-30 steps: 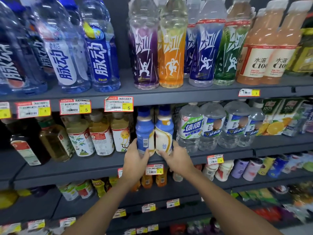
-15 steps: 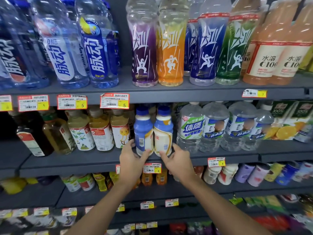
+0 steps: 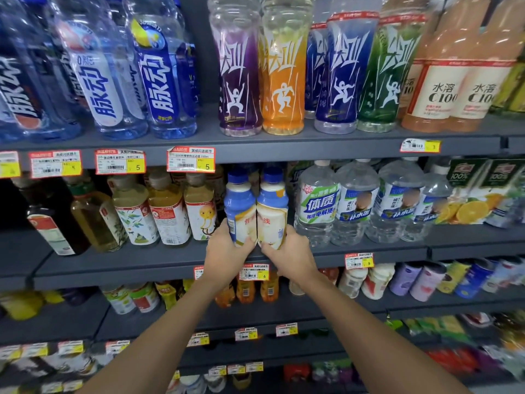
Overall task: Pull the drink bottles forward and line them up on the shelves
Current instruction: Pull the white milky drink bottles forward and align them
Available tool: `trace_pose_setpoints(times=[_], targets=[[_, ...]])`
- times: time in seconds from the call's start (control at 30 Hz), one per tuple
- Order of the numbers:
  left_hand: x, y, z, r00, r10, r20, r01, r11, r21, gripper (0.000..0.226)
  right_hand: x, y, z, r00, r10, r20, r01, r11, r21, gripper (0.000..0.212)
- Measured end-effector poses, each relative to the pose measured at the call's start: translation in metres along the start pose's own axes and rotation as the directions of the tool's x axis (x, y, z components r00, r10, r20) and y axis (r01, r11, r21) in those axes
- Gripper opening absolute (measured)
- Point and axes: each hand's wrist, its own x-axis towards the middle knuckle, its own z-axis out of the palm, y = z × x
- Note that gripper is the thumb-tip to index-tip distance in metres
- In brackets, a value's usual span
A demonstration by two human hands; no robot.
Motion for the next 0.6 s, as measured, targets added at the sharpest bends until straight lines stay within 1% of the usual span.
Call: trace_pose_setpoints(times=[0.07,0.13,0.2,0.23,0.3,0.33,0.4,0.47,0.6], targets=[[0.000,-0.003,-0.005,0.998,0.034,0.055,-0.037,0.999,0.040,0.037,0.002,-0.001,-0.006,0.995,0.043,0.090,-0.049,0.996,0.068,0.035],[-0.001,-0.005,-0.007,0.998,0.009,0.061,-0.017,0.990,0.142,0.039,0.002,-0.003,-0.008,0.990,0.076,0.122,-0.083,0.995,0.053,0.030],[-0.007,-0.004,-0.007,0.999,-0.036,-0.003,0.036,0.960,0.277,0.044,0.000,-0.005,-0.006,0.994,0.083,0.068,-0.082,0.996,-0.030,0.036],[-0.010,-0.002,-0.007,0.998,-0.057,-0.038,0.065,0.949,0.309,0.049,0.000,-0.005,-0.004,0.997,0.073,0.018,-0.071,0.992,-0.105,0.043],[-0.013,0.000,-0.005,0.994,-0.081,-0.070,0.099,0.950,0.296,0.059,-0.001,-0.006,0.000,0.997,0.044,-0.065,-0.057,0.974,-0.220,0.057],[-0.014,0.001,-0.004,0.994,-0.086,-0.069,0.102,0.955,0.277,0.062,0.000,-0.005,0.001,0.996,0.036,-0.085,-0.055,0.972,-0.230,0.061],[-0.013,-0.002,-0.003,0.994,-0.086,-0.061,0.099,0.965,0.241,0.062,0.001,-0.003,0.002,0.996,0.024,-0.086,-0.042,0.977,-0.211,0.061],[-0.010,-0.007,-0.005,0.997,-0.059,-0.039,0.066,0.977,0.201,0.057,0.003,0.001,0.000,1.000,0.003,-0.012,-0.005,0.985,-0.171,0.054],[-0.003,-0.016,-0.010,0.998,-0.031,0.060,0.022,0.989,0.144,0.053,0.009,0.009,-0.014,0.975,-0.009,0.221,0.025,0.997,-0.071,0.033]])
